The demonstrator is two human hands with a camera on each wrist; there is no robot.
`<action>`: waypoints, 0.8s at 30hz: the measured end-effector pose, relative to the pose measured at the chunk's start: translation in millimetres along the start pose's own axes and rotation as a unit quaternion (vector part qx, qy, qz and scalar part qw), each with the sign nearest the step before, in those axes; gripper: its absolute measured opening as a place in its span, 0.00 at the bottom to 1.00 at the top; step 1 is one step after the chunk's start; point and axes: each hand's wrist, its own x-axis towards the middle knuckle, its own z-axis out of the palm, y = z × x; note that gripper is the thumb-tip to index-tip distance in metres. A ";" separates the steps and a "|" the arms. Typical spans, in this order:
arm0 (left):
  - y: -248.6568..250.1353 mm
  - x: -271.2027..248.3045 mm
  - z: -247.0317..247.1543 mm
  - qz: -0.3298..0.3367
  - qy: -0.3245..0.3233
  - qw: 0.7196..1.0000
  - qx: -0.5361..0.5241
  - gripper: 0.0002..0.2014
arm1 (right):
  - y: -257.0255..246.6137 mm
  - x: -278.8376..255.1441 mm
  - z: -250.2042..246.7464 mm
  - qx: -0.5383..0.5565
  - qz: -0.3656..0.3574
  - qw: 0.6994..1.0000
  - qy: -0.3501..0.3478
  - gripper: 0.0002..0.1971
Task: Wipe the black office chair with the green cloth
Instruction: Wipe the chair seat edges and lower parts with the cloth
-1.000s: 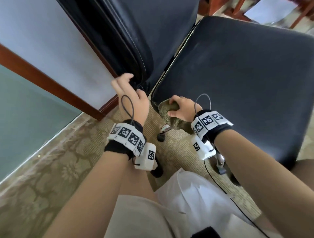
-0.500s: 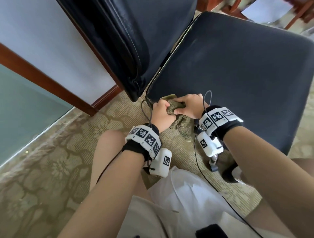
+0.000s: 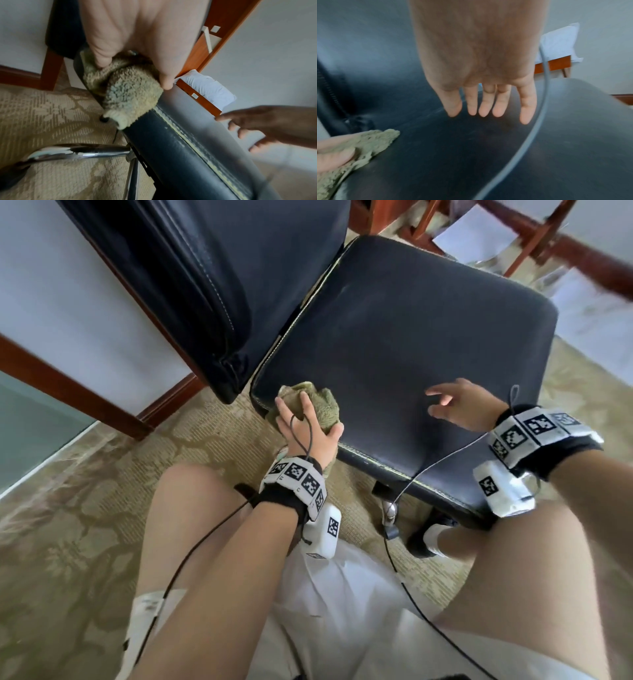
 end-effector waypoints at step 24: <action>-3.2 58.4 -5.9 -0.023 0.096 0.987 -0.127 0.34 | -3.5 -26.4 40.2 -0.063 0.080 0.994 -0.034 0.35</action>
